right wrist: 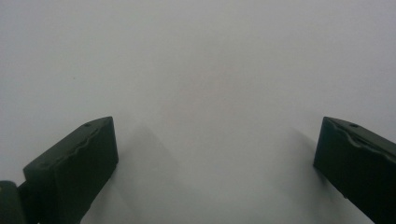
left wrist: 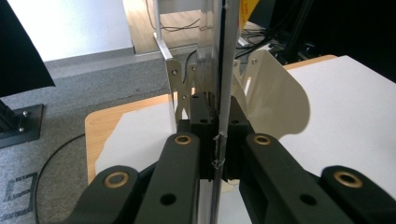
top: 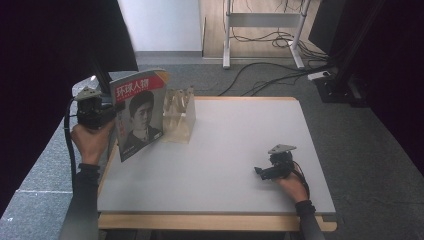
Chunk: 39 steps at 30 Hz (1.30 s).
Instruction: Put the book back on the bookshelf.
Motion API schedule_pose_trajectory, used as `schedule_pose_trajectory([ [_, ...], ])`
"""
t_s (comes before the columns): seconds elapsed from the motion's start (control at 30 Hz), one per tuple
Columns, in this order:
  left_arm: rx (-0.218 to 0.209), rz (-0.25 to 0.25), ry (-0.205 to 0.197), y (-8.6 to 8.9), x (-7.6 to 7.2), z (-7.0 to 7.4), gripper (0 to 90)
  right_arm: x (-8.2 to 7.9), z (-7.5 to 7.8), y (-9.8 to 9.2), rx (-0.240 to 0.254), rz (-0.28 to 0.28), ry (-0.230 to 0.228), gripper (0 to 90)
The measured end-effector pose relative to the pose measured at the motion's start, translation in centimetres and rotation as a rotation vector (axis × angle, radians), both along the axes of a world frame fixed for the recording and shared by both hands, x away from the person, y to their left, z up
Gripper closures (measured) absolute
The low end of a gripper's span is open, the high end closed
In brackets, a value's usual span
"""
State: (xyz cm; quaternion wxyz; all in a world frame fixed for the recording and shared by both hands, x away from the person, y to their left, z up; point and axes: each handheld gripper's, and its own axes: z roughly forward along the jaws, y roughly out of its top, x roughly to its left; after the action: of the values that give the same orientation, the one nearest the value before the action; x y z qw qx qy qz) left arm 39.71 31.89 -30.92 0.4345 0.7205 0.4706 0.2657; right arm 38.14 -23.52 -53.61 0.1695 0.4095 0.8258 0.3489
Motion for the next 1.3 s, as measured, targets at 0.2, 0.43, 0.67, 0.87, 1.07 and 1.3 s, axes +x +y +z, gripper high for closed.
schedule_pose_trajectory([
  [0.2, -0.029, 0.008, -0.022, -0.7, 1.7, -0.6, 86.9, 0.0, 0.0, 0.0, 0.001, 0.001, 0.002, 0.0],
  [0.43, 0.003, -0.042, 0.008, -1.4, 2.9, -2.1, 86.4, 0.0, 0.0, 0.0, 0.001, 0.001, 0.000, 0.0],
  [0.67, 0.081, -0.092, 0.218, -0.7, 2.5, -1.1, 83.9, 0.0, 0.0, 0.0, 0.001, 0.000, 0.002, 0.0],
  [0.87, 0.084, -0.098, 0.278, -0.3, 2.3, -1.0, 85.9, 0.0, 0.0, 0.0, 0.001, 0.002, 0.000, 0.0],
  [1.07, 0.030, -0.071, 0.152, -0.5, 2.3, -1.0, 87.0, 0.0, 0.0, 0.0, 0.002, 0.001, 0.001, 0.0],
  [1.3, -0.002, -0.026, 0.045, -1.0, 3.1, -2.2, 86.8, 0.0, 0.0, 0.0, 0.002, 0.002, 0.000, 0.0],
])
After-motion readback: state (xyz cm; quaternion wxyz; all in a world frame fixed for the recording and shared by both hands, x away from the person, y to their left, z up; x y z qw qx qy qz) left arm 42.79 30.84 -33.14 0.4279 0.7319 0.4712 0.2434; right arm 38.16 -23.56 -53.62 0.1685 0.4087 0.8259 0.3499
